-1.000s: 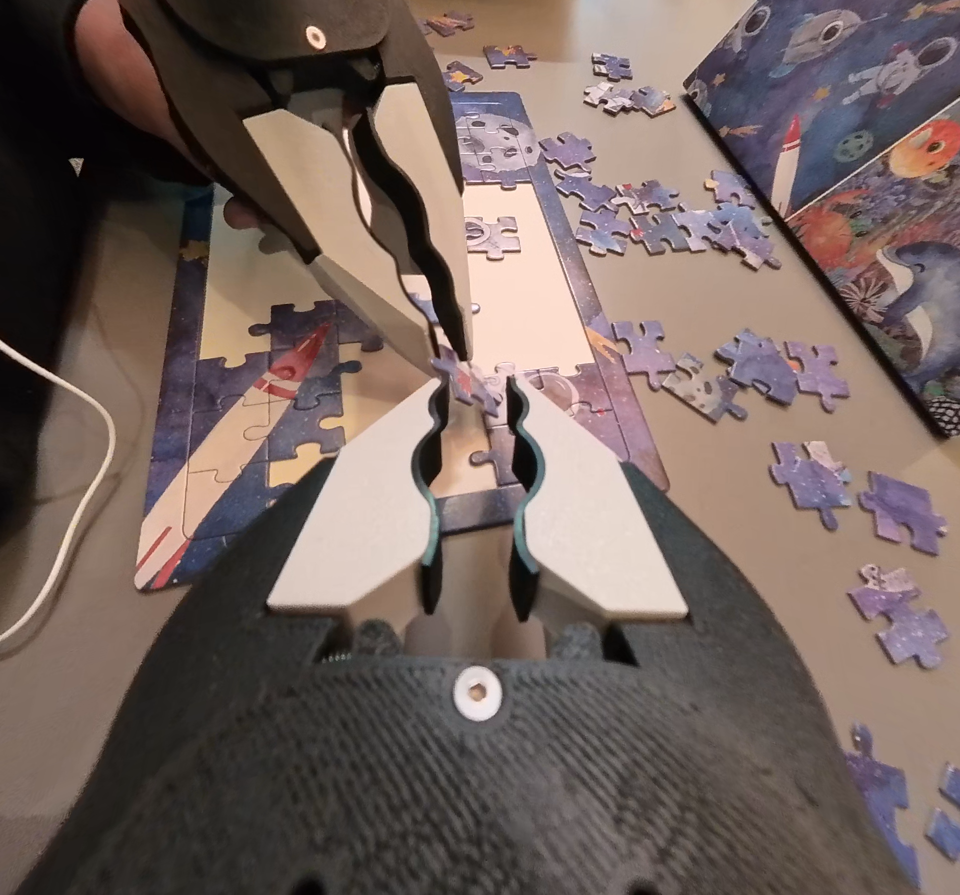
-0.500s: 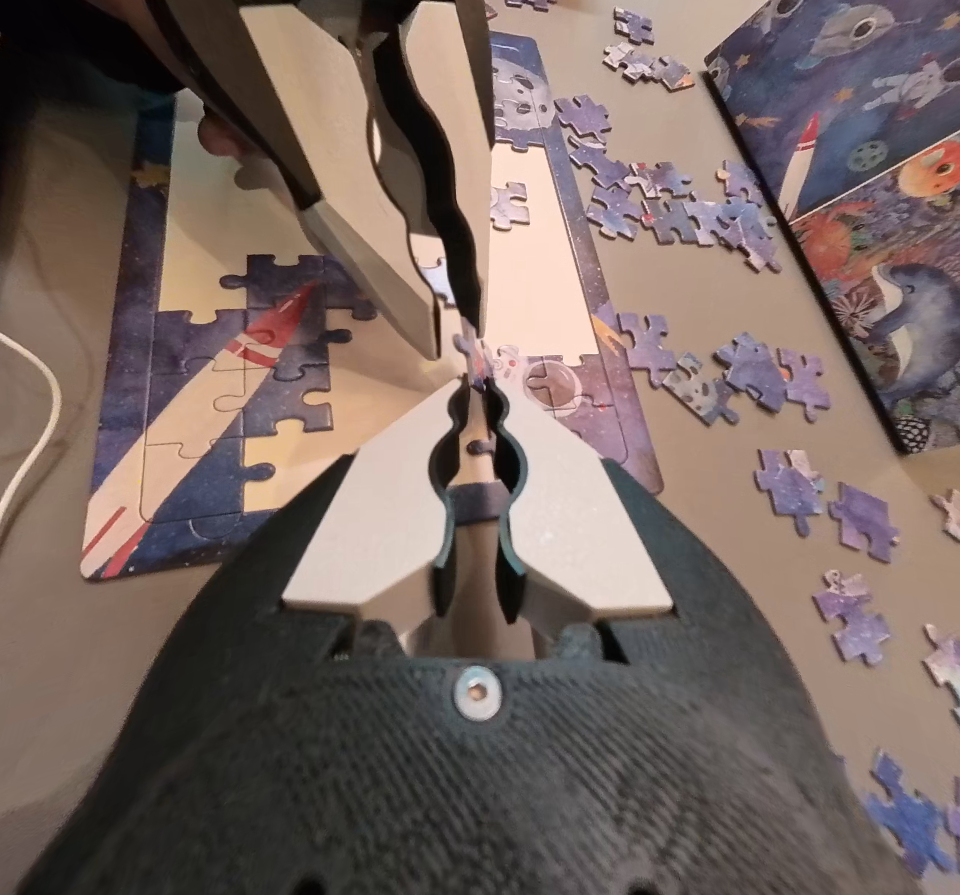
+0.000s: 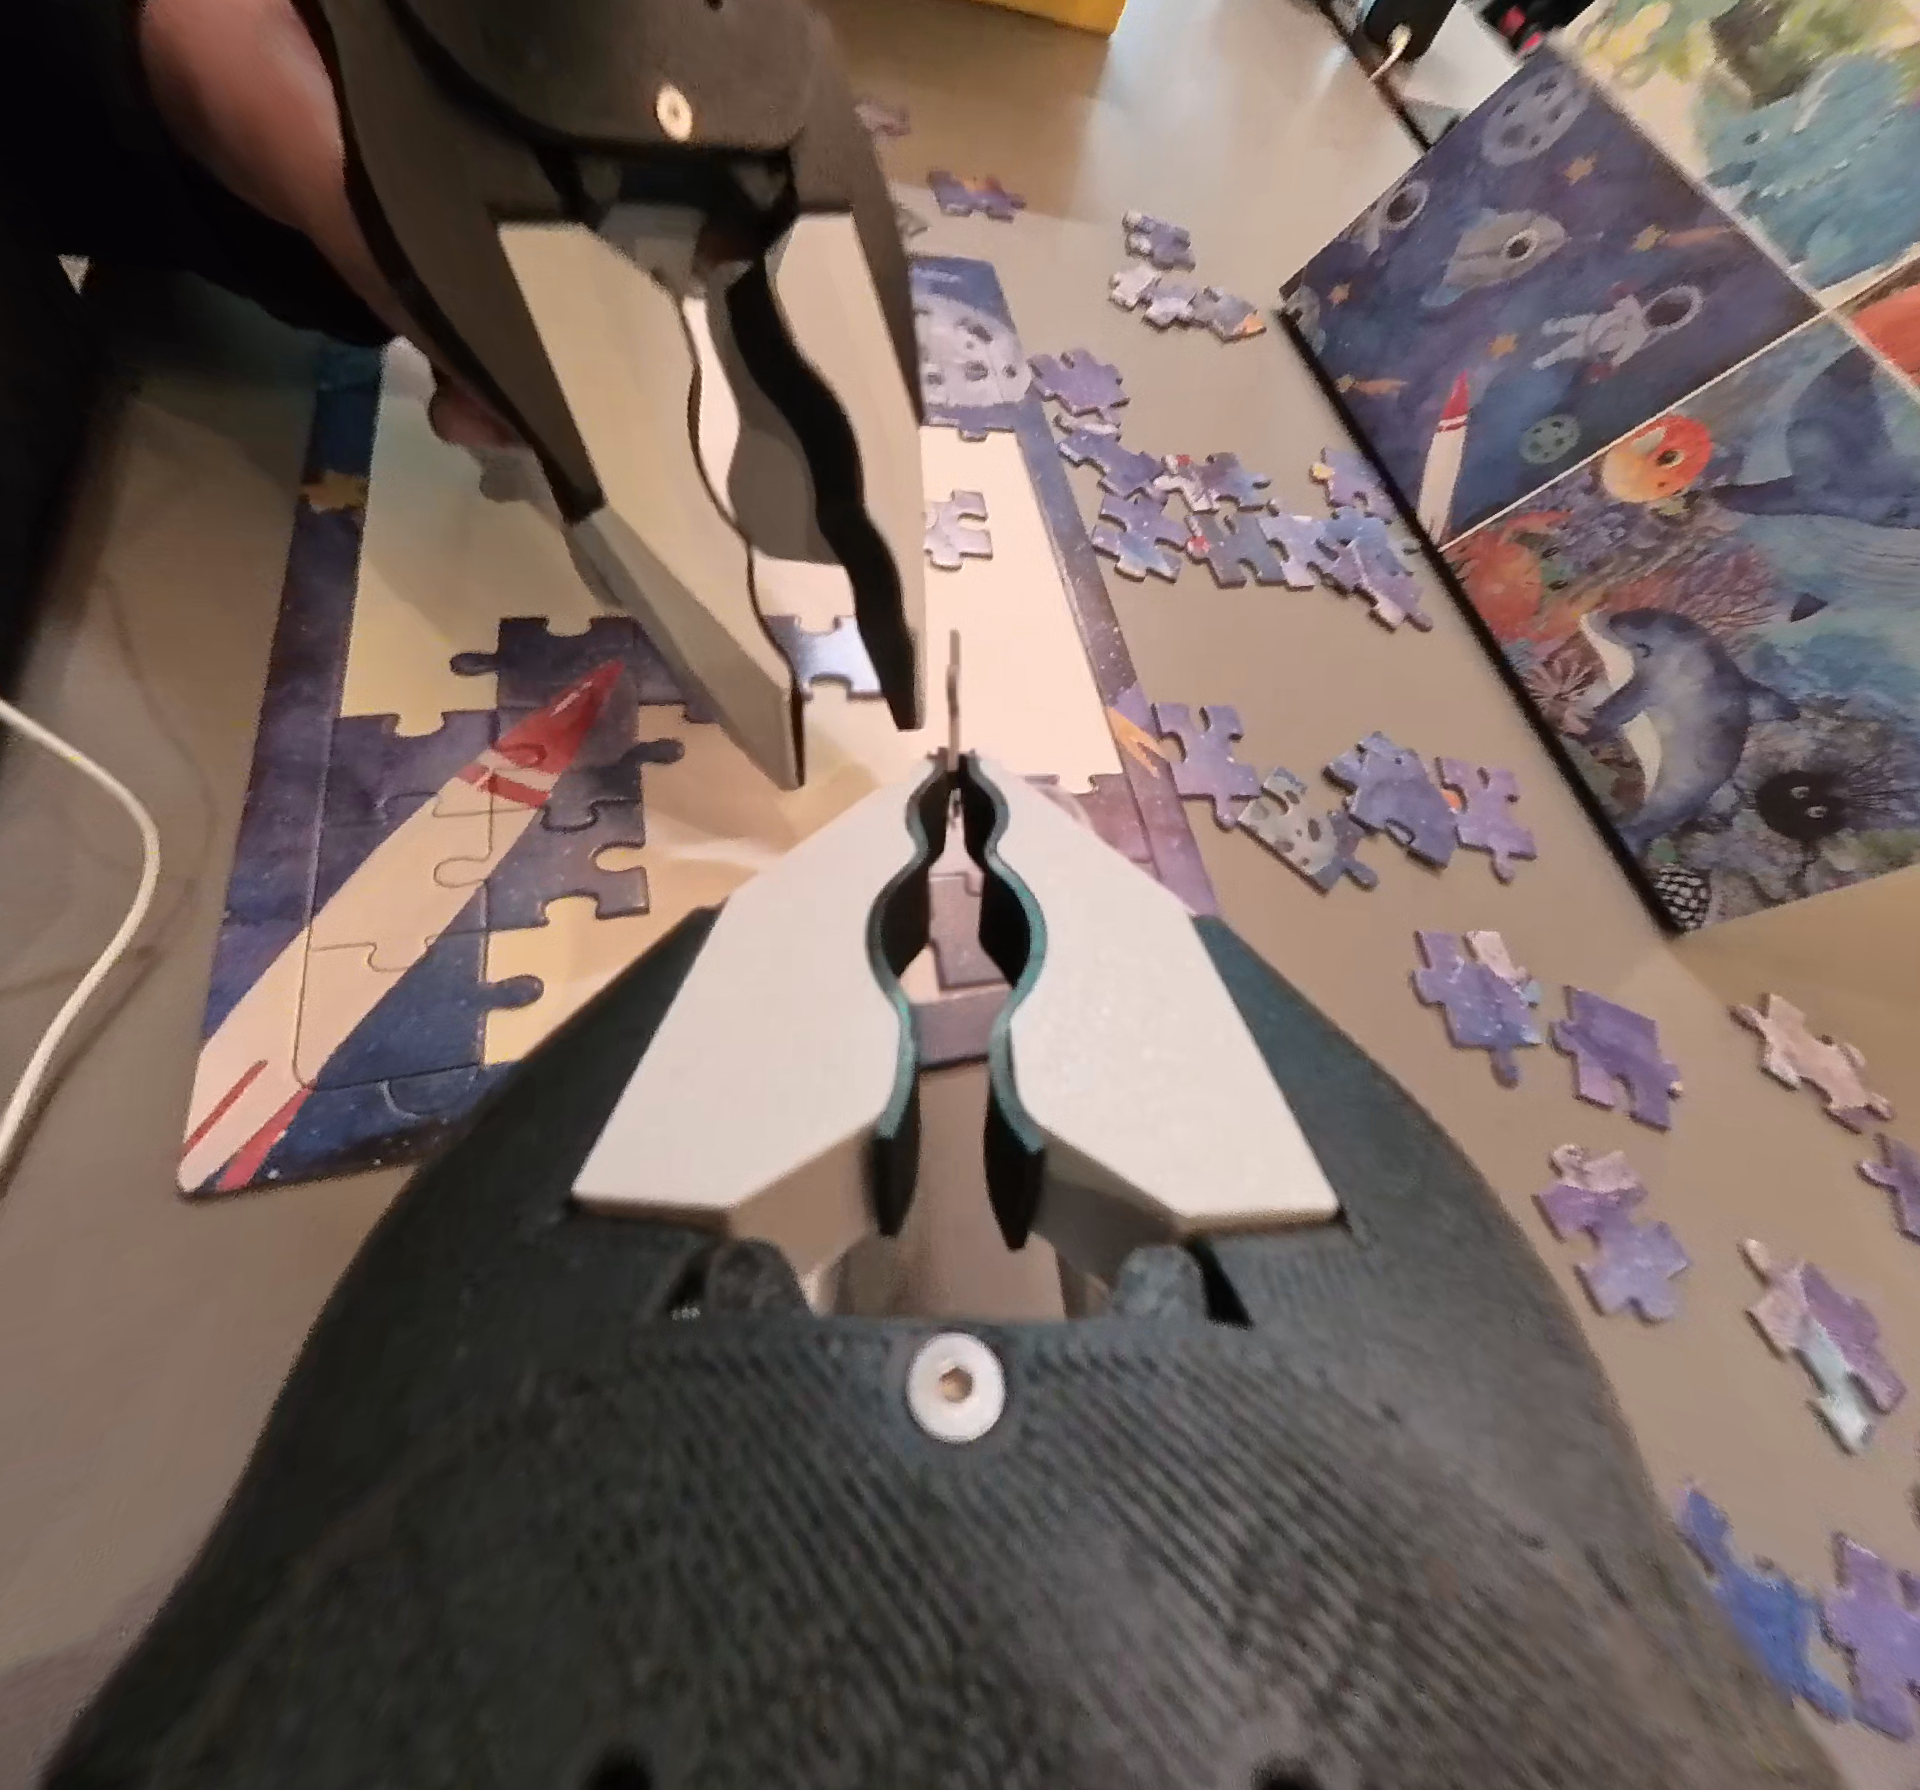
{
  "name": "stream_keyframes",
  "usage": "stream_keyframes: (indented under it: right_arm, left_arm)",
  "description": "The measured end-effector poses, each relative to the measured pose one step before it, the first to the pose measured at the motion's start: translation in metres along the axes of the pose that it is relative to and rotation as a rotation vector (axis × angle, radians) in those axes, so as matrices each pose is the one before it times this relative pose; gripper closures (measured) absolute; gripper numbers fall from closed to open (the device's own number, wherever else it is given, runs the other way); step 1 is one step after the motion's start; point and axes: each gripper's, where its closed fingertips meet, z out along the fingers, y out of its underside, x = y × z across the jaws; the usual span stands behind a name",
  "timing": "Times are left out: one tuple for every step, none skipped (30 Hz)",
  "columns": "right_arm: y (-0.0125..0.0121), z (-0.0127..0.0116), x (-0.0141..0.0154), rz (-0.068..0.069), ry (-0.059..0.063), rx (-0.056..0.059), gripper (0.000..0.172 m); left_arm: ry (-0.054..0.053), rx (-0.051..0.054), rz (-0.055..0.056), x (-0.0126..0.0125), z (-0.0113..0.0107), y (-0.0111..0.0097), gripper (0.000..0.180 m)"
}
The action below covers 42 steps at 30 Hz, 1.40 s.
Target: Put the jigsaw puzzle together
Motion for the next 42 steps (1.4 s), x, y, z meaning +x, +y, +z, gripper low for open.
stream_keyframes:
  right_arm:
    - [-0.00332,-0.00386,0.00635,0.0065,0.0322,0.0209,0.172]
    - [-0.00184,-0.00437,0.00998,0.0066,0.0522,0.0133,0.172]
    - [0.0006,-0.00442,0.01327,0.0046,0.0708,0.0005,0.172]
    - [0.00352,-0.00405,0.0158,0.0022,0.0853,-0.015,0.172]
    - [0.00602,-0.00315,0.01576,0.0003,0.0843,-0.0282,0.172]
    - [0.00723,-0.00198,0.01311,0.0001,0.0672,-0.0334,0.172]
    - [0.00777,-0.00067,0.01056,0.003,0.0526,-0.0356,0.172]
    - [0.00808,0.00053,0.00843,0.0063,0.0406,-0.038,0.172]
    - [0.00793,0.00156,0.00552,0.0069,0.0254,-0.0375,0.172]
    - [0.00704,0.00184,0.00367,0.0019,0.0177,-0.035,0.172]
    - [0.00577,0.00198,0.00289,-0.0066,0.0183,-0.0302,0.172]
    - [0.00465,0.00178,0.00184,-0.0103,0.016,-0.0248,0.172]
    - [0.00382,0.00182,0.00107,-0.0095,0.0124,-0.0222,0.172]
    - [0.00332,0.00157,0.00087,-0.0099,0.0113,-0.0205,0.172]
    - [0.00311,0.00168,0.00068,-0.0102,0.0103,-0.0185,0.172]
    - [0.00289,0.0019,0.00013,-0.0087,0.0071,-0.0167,0.172]
    - [0.00251,0.00189,-0.0006,-0.0079,0.0027,-0.0146,0.172]
    - [0.00205,0.00199,-0.00103,-0.0078,0.001,-0.0122,0.172]
    - [0.00157,0.00198,-0.00104,-0.0069,0.0013,-0.0103,0.172]
    - [0.00123,0.00176,-0.00155,-0.0062,-0.0017,-0.0085,0.172]
    - [0.00051,0.00154,-0.00187,-0.0046,-0.0045,-0.0052,0.171]
    - [0.00003,0.00127,-0.00185,-0.0006,-0.0058,-0.0013,0.17]
    - [-0.00054,0.00076,-0.00166,0.0047,-0.008,0.0023,0.167]
    - [-0.00079,0.00045,-0.00144,0.01,-0.0101,0.0055,0.166]
    - [-0.0008,0.00011,-0.00092,0.0133,-0.0098,0.0061,0.163]
    - [-0.00061,-0.00014,0.0,0.014,-0.0065,0.005,0.161]
    - [-0.00058,-0.00047,0.00064,0.0137,-0.0037,0.0057,0.159]
    - [-0.00096,-0.0008,0.00078,0.0138,-0.0026,0.0077,0.158]
    - [-0.00116,-0.00072,0.00094,0.0139,-0.0013,0.0089,0.156]
    - [-0.00121,-0.00077,0.00097,0.0134,-0.0008,0.0088,0.155]
    - [-0.00116,-0.00083,0.00089,0.0115,-0.0006,0.0083,0.154]
    - [-0.00111,-0.00069,0.00093,0.0097,0.0008,0.0075,0.152]
    - [-0.00082,-0.00066,0.00089,0.0085,0.0012,0.0058,0.152]
    - [-0.00034,-0.00036,0.00073,0.0076,0.0005,0.0032,0.152]
    - [0.00013,-0.00019,0.00056,0.0067,0.0,0.0001,0.151]
    - [0.00052,0.00002,0.0004,0.0051,-0.0008,-0.0024,0.151]
    - [0.00045,0.00005,0.00012,0.0032,-0.0006,-0.0029,0.151]
    - [0.00037,0.00005,0.00024,0.0021,0.0003,-0.0025,0.151]
    - [0.00031,-0.00002,0.0002,0.0019,0.0012,-0.0024,0.151]
    - [0.00041,0.00002,0.00037,0.0024,0.0014,-0.0028,0.151]
    - [0.00048,0.00003,0.00038,0.0031,0.0011,-0.0032,0.151]
    - [0.00057,-0.00006,0.00073,0.0037,0.0023,-0.0037,0.151]
  left_arm:
    - [-0.0049,-0.0063,0.0018,-0.0005,0.00067,0.00107,0.152]
    - [-0.0043,-0.0069,0.0009,-0.00044,0.00082,0.0011,0.151]
    - [-0.0031,-0.0063,0.0004,-0.00035,0.00089,0.00096,0.151]
    - [-0.0033,-0.0057,-0.0002,-0.00037,0.00077,0.00087,0.15]
    - [-0.0043,-0.0047,-0.0001,-0.00046,0.00064,0.00063,0.15]
    - [-0.0046,-0.0026,0.0007,-0.00045,0.00036,0.00047,0.15]
    - [-0.0055,-0.0032,-0.0006,-0.00083,0.00033,0.00047,0.15]
    - [-0.0038,-0.0051,-0.0022,-0.00071,0.00056,0.00092,0.15]
    - [-0.0008,-0.0052,-0.0034,-0.00033,0.00066,0.00094,0.15]
    - [0.0017,-0.0042,-0.0045,-0.00003,0.00069,0.00068,0.149]
    - [0.0032,-0.0043,-0.0048,0.00023,0.00091,0.00075,0.147]
    - [0.0013,-0.0063,-0.0055,0.00002,0.00124,0.00087,0.145]
    - [-0.0024,-0.0085,-0.0061,-0.00055,0.00158,0.00108,0.142]
    - [-0.0012,-0.0007,-0.0033,-0.00015,0.00086,-0.0004,0.142]
    - [-0.0019,0.0042,-0.0027,-0.00019,0.00049,-0.0015,0.14]
    - [0.0003,-0.0012,-0.0023,0.00005,0.00079,-0.00069,0.139]
    - [0.0027,-0.0013,-0.001,0.00051,0.00086,-0.00058,0.139]
    - [0.0042,0.0008,-0.0003,0.00084,0.00084,-0.00082,0.139]
    - [0.0063,0.0012,-0.0003,0.00113,0.00064,-0.00079,0.138]
    - [0.0071,0.0011,-0.0004,0.00134,0.00074,-0.00058,0.138]
    - [0.0045,0.0012,0.0001,0.00089,0.00065,-0.00051,0.138]
    - [0.0026,0.0009,0.0007,0.00054,0.00054,-0.00024,0.138]
    - [0.0016,0.0006,0.0003,0.0001,0.00031,-0.00008,0.138]
    - [0.003,0.0012,-0.0012,0.00026,0.00014,-0.00014,0.138]
    - [0.0047,0.0015,-0.0029,0.00025,0.00007,-0.00005,0.138]
    - [0.0052,0.0023,-0.0036,0.00026,-0.00015,-0.00022,0.137]
    - [0.0062,0.0027,-0.004,0.00042,-0.00013,-0.00028,0.137]
    - [0.0075,0.0026,-0.0041,0.00068,-0.00004,-0.0002,0.137]
    - [0.0073,0.002,-0.0039,0.00093,-0.00002,-0.00024,0.136]
    - [0.0071,0.005,-0.0028,0.00111,-0.00023,-0.00074,0.136]
    - [0.0037,0.0079,-0.0017,0.00089,-0.00073,-0.00111,0.136]
    - [-0.0005,0.0063,-0.0004,0.00048,-0.00095,-0.001,0.137]
    - [-0.0038,0.0027,0.0005,-0.00014,-0.00095,-0.00034,0.137]
    - [-0.0041,-0.0001,0.0016,-0.00036,-0.00065,0.00026,0.136]
    - [-0.0054,-0.0025,0.0025,-0.00076,-0.0005,0.00055,0.136]
    - [-0.0104,-0.0056,0.0039,-0.00153,-0.00026,0.00111,0.136]
    - [-0.0147,-0.006,0.0067,-0.00217,-0.00015,0.00122,0.136]
    - [-0.0156,-0.0065,0.0082,-0.00221,0.00012,0.00118,0.137]
    - [-0.0142,-0.0075,0.0072,-0.00203,0.00031,0.00132,0.137]
    - [-0.0107,-0.0062,0.006,-0.00137,0.00067,0.00089,0.137]
    - [-0.0069,-0.0037,0.0045,-0.00077,0.00061,0.00035,0.137]
    - [-0.0033,-0.0006,0.0024,-0.00015,0.00059,-0.00015,0.137]
